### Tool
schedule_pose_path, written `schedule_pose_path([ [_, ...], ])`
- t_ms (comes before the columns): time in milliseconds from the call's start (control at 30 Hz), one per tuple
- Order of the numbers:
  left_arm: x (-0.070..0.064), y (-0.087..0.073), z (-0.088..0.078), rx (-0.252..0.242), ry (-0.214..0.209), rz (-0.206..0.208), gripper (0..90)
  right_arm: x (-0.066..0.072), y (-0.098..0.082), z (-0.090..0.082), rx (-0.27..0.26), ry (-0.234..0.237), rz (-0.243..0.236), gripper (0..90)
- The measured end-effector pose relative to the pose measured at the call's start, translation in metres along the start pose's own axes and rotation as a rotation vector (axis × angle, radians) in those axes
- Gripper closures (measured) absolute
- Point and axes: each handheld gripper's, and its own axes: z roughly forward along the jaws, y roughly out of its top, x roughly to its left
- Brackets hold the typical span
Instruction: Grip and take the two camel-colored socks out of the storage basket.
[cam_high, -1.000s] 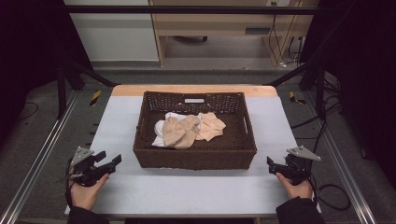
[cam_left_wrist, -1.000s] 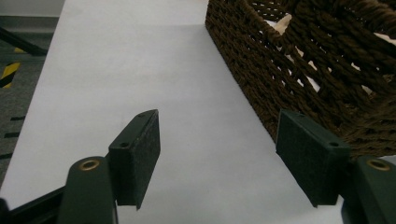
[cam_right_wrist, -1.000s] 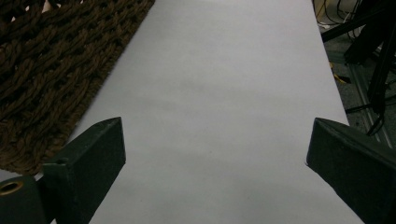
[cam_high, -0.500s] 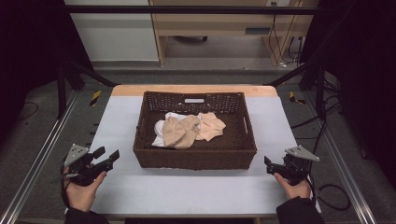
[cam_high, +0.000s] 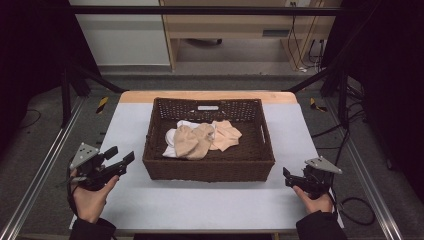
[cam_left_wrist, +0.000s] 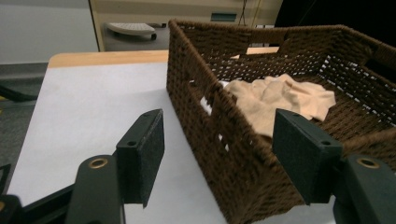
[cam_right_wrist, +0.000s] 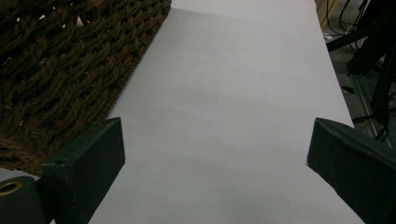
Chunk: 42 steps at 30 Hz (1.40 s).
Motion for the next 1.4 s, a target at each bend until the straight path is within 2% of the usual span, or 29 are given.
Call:
schedule_pose_path([
  [400,-0.02,0.029,0.013,-0.034,-0.027,0.022,34.9,0.002,0.001,-0.001,-0.009,0.001,-0.007,4.5],
  [667,-0.034,0.046,0.026,-0.022,-0.039,0.043,34.9,0.002,0.002,-0.001,-0.013,0.0,-0.005,4.5],
  [867,-0.047,0.06,0.038,-0.034,-0.047,0.056,36.0,0.002,0.002,-0.001,-0.013,0.001,-0.002,4.6],
  [1067,-0.055,0.068,0.05,-0.046,-0.058,0.047,36.5,0.001,0.002,-0.001,-0.012,-0.001,0.001,4.7],
  [1267,-0.062,0.071,0.064,-0.032,-0.072,0.044,37.1,0.001,0.002,-0.001,-0.014,-0.006,0.003,4.7],
  [1400,-0.065,0.074,0.075,-0.02,-0.066,0.045,37.4,0.0,0.002,0.0,-0.014,-0.008,0.003,4.7],
])
